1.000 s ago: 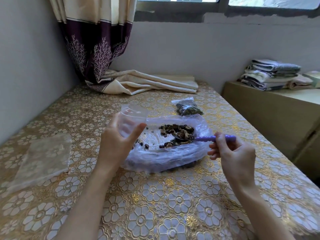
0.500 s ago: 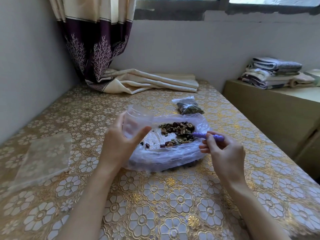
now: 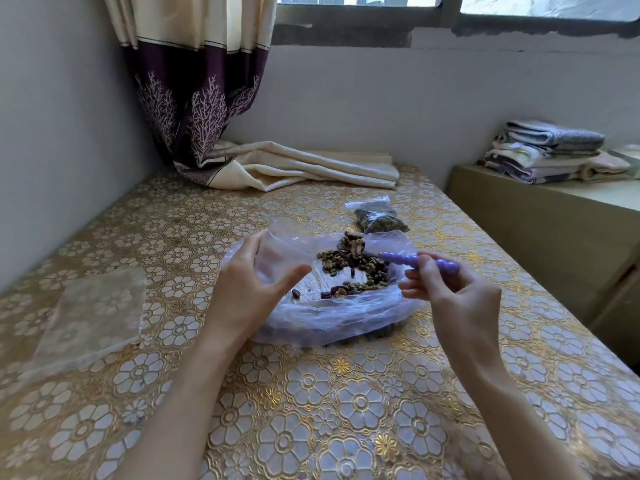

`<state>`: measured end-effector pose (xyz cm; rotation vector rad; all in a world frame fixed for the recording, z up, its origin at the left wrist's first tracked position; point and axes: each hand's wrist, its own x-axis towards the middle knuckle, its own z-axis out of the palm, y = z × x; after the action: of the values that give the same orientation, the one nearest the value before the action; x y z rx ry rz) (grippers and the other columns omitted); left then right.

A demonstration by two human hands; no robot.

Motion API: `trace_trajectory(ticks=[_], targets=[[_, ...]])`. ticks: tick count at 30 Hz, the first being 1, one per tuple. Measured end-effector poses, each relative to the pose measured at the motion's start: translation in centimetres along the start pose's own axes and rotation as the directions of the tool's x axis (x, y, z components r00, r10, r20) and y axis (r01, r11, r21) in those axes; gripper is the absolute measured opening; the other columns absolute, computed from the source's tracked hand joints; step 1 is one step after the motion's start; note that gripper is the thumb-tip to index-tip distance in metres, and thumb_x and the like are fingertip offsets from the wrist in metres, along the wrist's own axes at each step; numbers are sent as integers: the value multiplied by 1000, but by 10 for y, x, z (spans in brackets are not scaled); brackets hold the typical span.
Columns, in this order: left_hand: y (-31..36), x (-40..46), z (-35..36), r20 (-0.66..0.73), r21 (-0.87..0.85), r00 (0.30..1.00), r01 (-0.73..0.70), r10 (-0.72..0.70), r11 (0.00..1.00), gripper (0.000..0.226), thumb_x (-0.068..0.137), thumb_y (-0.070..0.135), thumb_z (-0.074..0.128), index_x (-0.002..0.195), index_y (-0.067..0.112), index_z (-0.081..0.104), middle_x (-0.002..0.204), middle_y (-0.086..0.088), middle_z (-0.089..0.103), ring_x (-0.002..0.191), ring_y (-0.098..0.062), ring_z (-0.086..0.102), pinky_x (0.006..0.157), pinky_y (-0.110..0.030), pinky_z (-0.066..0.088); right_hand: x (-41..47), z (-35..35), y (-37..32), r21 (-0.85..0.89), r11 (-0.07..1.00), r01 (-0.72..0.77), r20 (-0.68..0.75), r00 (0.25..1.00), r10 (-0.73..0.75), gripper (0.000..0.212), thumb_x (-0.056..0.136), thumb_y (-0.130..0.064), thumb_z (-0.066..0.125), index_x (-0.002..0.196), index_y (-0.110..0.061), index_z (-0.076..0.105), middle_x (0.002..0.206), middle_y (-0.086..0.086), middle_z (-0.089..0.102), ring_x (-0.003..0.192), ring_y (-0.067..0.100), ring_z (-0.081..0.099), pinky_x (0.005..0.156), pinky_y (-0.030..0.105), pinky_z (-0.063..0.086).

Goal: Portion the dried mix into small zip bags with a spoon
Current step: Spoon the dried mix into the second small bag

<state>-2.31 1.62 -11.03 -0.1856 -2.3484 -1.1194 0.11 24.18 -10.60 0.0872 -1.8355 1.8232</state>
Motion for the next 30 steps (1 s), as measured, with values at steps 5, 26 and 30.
trace_trajectory(ticks=[5, 26, 30], targets=[[-1, -1, 0, 7, 15, 1000, 4, -4, 1000, 99, 58, 78, 53, 135, 18, 40, 110, 10, 55, 95, -11, 58, 72, -16, 45, 0, 6, -25, 90, 994, 58, 41, 997, -62, 8, 90, -15, 59, 88, -17, 67, 72, 5, 72, 64, 19, 70, 61, 22, 56], [-4, 0, 0, -17, -74, 996, 84, -85, 994, 100, 58, 74, 58, 137, 19, 33, 110, -8, 62, 80, -22, 63, 74, -40, 54, -7, 21, -46, 180, 970, 164, 288, 934, -211, 10, 86, -11, 61, 94, -15, 67, 75, -1, 72, 66, 13, 69, 62, 20, 54], [-5, -1, 0, -39, -87, 997, 58, -62, 995, 97, 61, 74, 58, 138, 19, 34, 112, -5, 62, 81, -14, 62, 67, -24, 51, 1, 15, -36, 221, 974, 46, 122, 990, -74, 10, 90, -14, 56, 93, -13, 65, 71, 4, 71, 63, 17, 68, 59, 22, 54]])
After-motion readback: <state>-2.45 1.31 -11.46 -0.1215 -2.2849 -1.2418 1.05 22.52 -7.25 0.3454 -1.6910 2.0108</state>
